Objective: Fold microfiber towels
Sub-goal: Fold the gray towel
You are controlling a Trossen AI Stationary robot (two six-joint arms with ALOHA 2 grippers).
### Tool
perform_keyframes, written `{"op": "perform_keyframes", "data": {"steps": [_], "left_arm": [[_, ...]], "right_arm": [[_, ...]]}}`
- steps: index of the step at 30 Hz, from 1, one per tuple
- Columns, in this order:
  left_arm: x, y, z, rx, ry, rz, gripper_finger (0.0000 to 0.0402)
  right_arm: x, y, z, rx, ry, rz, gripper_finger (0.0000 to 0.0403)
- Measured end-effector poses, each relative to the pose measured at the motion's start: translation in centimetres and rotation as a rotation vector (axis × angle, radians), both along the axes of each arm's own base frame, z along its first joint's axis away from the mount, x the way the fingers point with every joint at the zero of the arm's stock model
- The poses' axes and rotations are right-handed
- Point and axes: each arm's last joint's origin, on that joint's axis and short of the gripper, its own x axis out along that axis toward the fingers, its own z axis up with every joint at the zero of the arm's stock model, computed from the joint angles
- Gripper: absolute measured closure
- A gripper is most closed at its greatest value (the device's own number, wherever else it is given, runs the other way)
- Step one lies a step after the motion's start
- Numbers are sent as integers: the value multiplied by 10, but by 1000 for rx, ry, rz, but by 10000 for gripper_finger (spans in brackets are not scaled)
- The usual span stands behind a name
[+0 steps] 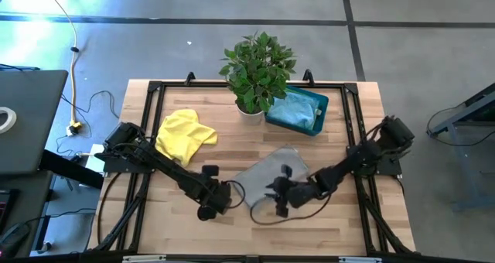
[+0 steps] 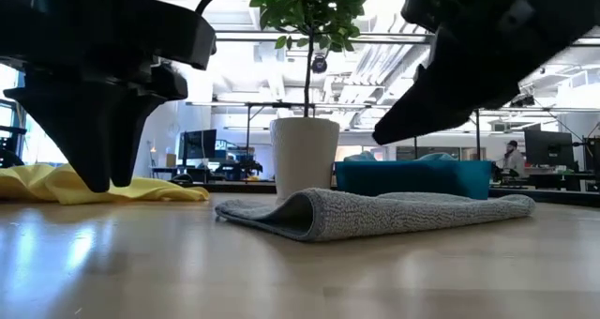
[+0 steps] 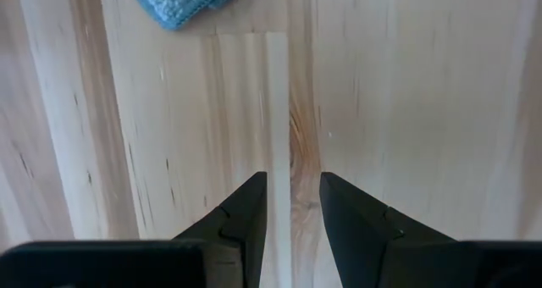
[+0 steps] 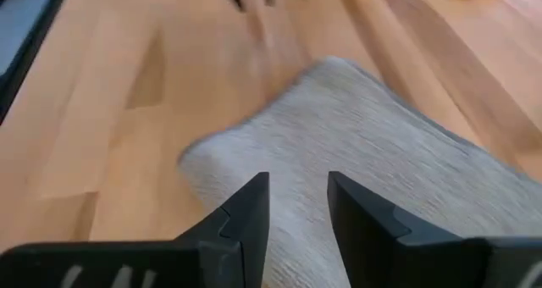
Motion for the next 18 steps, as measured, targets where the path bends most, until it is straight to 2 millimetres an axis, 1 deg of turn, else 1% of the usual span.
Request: {"op": "perform_keyframes", "data": {"steps": [4, 6, 9, 13, 16, 18], "left_arm": [[0, 0, 0, 4, 5, -30, 301], [0, 0, 0, 4, 5, -30, 301], [0, 0, 0, 5, 6, -31, 301], [-1, -3, 0, 5, 8, -38, 301], [-3, -6, 0, 6, 8, -48, 301], [-4, -8, 0, 5, 7, -57, 301]], "right_arm": [[6, 14, -15, -62, -65, 88, 288], [9, 19, -22, -81, -97, 114, 280], [13, 24, -29, -83, -133, 171, 256], [24, 32, -37, -107, -116, 266, 217], [35, 37, -41, -198, -108, 324, 197], [41, 38, -44, -274, -76, 361, 192]]}}
